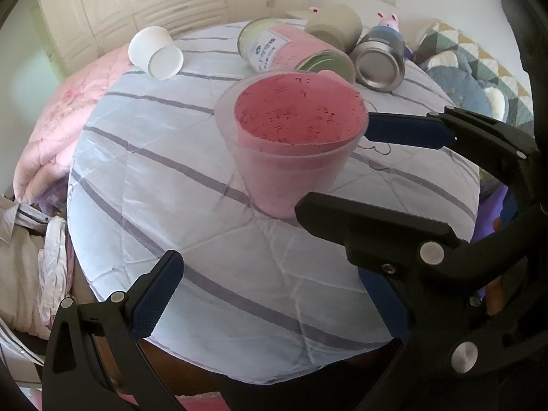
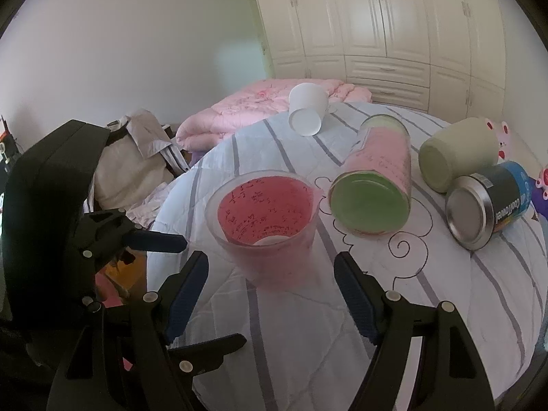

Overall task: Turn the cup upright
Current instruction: 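Lower the upright pink cup onto the table with the right gripper, then open the right gripper and withdraw it from the cup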

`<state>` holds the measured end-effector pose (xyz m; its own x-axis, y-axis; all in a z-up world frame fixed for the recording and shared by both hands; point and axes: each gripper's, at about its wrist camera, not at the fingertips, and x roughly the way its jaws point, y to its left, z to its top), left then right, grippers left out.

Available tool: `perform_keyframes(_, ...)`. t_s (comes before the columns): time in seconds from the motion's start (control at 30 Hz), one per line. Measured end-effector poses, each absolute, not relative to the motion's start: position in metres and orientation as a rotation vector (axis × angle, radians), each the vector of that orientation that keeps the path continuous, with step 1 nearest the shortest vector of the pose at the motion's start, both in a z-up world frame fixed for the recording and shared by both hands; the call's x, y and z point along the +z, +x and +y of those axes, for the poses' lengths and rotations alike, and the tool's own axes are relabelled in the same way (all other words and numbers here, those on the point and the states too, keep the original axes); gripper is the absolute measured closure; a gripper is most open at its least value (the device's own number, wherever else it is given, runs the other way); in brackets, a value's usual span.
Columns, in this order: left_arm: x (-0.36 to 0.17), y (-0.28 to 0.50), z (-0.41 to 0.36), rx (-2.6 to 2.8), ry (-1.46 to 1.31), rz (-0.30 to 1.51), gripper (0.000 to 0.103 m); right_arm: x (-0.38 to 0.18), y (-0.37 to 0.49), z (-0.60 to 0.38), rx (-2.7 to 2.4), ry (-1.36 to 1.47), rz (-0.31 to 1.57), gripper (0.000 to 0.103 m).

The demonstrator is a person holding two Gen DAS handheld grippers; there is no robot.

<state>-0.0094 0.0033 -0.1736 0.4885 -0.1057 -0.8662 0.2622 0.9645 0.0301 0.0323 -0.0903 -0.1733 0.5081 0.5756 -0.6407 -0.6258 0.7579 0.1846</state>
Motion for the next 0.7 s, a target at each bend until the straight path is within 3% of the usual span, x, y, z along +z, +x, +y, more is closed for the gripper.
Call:
perform_keyframes(0.57, -0.146, -0.023, -0.011, -0.234, 0.19, 0.998, 0.0, -0.143, 0.03, -0.115, 0.732, -0.048, 0.77, 0.026)
perform_keyframes(0.7, -0.128, -0.025, -0.014, -0.237, 0.182, 0.964, 0.0, -0.121, 0.03, -0.128, 0.731, -0.039, 0.795, 0.021)
